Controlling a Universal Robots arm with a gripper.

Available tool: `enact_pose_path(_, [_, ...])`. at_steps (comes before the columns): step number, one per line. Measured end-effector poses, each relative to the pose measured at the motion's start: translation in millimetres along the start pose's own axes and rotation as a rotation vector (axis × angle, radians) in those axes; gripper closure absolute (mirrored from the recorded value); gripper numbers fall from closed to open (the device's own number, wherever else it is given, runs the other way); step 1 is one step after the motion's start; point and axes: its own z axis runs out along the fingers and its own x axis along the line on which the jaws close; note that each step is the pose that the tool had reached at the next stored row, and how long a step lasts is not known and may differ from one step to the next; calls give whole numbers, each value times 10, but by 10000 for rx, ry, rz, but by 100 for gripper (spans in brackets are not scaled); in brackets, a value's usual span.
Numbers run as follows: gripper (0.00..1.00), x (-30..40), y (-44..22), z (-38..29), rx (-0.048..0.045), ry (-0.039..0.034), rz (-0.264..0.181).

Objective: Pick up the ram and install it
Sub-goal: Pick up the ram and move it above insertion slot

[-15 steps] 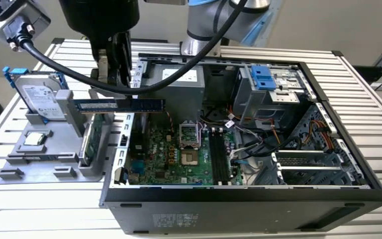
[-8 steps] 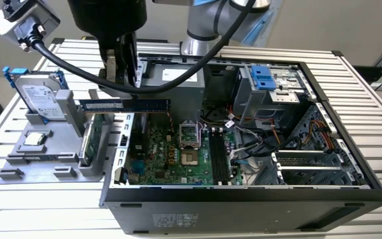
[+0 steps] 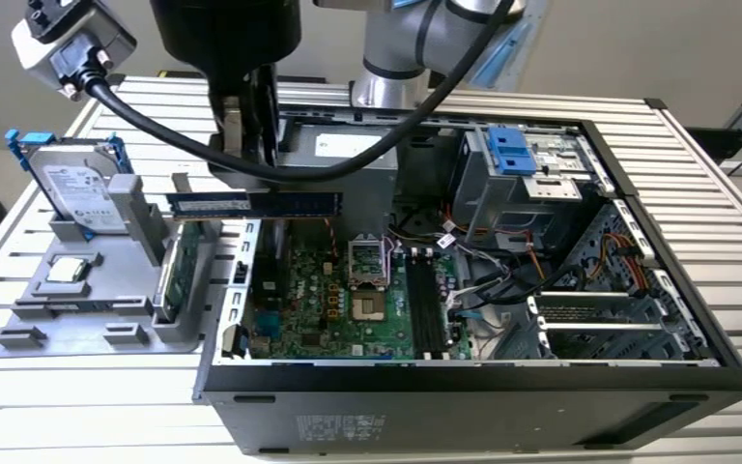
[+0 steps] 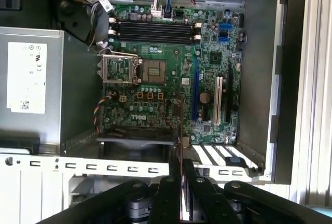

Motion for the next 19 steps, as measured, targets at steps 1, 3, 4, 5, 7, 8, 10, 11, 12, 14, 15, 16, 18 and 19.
enact_pose_path(1, [100,0,8,1,0,0,0])
enact_pose_path(3, [100,0,23,1,0,0,1])
enact_pose_path(4, [100,0,32,1,0,0,0])
enact_pose_path(5, [100,0,41,2,1,-1,0])
enact_pose_path(7, [100,0,60,3,0,0,0])
enact_pose_path(8, [100,0,71,3,0,0,0])
enact_pose_path(10, [100,0,89,3,0,0,0])
enact_pose_path(11, [100,0,98,3,0,-1,0])
enact_pose_path(12, [100,0,107,4,0,0,0])
enact_pose_path(14, [100,-1,123,5,0,0,0])
enact_pose_path(15, [100,-1,132,5,0,0,0])
enact_pose_path(16, [100,-1,142,5,1,-1,0])
enact_pose_path(18, [100,-1,166,6,1,-1,0])
enact_pose_path(19, [100,-1,181,7,0,0,0])
